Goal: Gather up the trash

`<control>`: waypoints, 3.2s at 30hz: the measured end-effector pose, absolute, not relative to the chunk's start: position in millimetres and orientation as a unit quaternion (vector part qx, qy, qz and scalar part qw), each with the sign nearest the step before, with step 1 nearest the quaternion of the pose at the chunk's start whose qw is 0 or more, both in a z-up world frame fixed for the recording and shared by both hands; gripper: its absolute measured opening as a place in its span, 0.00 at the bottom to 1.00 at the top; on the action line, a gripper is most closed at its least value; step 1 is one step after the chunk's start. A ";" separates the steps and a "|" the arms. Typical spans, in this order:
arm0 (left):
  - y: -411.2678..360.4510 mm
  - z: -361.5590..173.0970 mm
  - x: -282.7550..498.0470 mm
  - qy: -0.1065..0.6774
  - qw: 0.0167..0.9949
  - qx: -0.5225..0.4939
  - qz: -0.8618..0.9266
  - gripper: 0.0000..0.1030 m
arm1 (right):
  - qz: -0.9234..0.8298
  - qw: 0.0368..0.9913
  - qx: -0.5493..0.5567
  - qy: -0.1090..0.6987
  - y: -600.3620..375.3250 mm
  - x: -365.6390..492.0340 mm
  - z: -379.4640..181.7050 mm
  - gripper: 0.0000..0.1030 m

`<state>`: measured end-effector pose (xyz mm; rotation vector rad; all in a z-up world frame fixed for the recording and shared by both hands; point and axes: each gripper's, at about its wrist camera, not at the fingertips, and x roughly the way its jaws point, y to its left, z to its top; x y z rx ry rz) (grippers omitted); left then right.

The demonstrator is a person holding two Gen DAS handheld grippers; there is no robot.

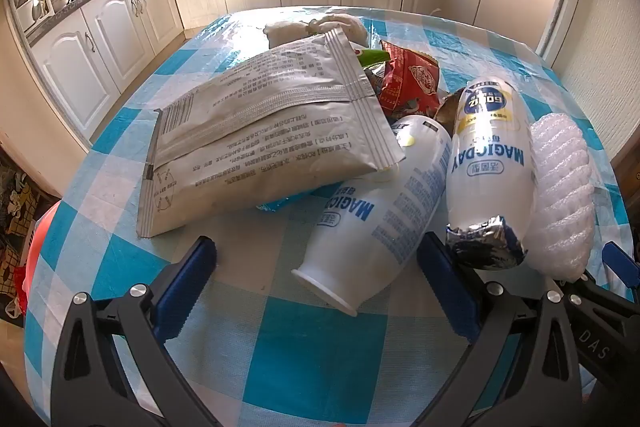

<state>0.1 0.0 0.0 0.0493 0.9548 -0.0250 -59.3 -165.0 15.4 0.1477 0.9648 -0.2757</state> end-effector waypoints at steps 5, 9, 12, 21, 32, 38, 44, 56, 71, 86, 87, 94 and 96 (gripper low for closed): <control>0.1 0.0 0.1 0.459 0.888 0.023 -0.012 0.97 | -0.132 0.874 0.070 0.461 -163.8 -59.5 14.9 0.97; -0.3 0.3 0.1 0.459 0.888 0.024 -0.012 0.97 | -0.132 0.874 0.071 0.462 -163.1 -59.5 14.5 0.97; 0.1 0.1 -0.4 0.459 0.888 0.024 -0.012 0.97 | -0.132 0.874 0.070 0.462 -162.1 -59.7 14.1 0.97; -11.4 4.3 -11.9 0.446 0.892 0.069 -0.025 0.97 | -0.137 0.876 0.064 0.457 -162.8 -71.4 18.3 0.96; 2.9 63.6 -49.9 0.364 0.927 0.079 -0.048 0.97 | -0.167 0.917 0.066 0.356 -170.8 -111.4 93.6 0.96; 12.1 104.4 -70.2 0.318 0.944 0.070 -0.054 0.97 | -0.171 0.938 0.055 0.295 -163.5 -130.6 142.7 0.96; 25.3 142.8 -87.9 0.279 0.958 0.046 -0.053 0.97 | -0.170 0.953 0.050 0.246 -147.4 -156.4 179.9 0.96; 54.3 182.9 -113.3 0.235 0.971 0.022 -0.035 0.97 | -0.159 0.964 0.027 0.212 -123.8 -182.6 214.7 0.96; 75.1 202.7 -127.7 0.204 0.979 0.007 -0.013 0.97 | -0.140 0.976 0.023 0.163 -113.4 -207.2 241.4 0.96; 90.0 219.2 -141.0 0.170 0.985 -0.008 0.001 0.97 | -0.139 0.981 0.029 0.129 -114.4 -224.8 251.3 0.96; 90.3 219.8 -141.6 0.168 0.986 -0.008 0.002 0.97 | -0.142 0.981 0.028 0.126 -114.4 -226.2 251.9 0.96; 91.3 222.7 -146.8 0.154 0.988 -0.007 0.006 0.97 | -0.147 0.981 0.026 0.121 -115.4 -230.4 254.0 0.96; 91.3 222.8 -147.8 0.152 0.988 -0.007 0.007 0.97 | -0.145 0.982 0.025 0.119 -114.6 -231.9 254.1 0.96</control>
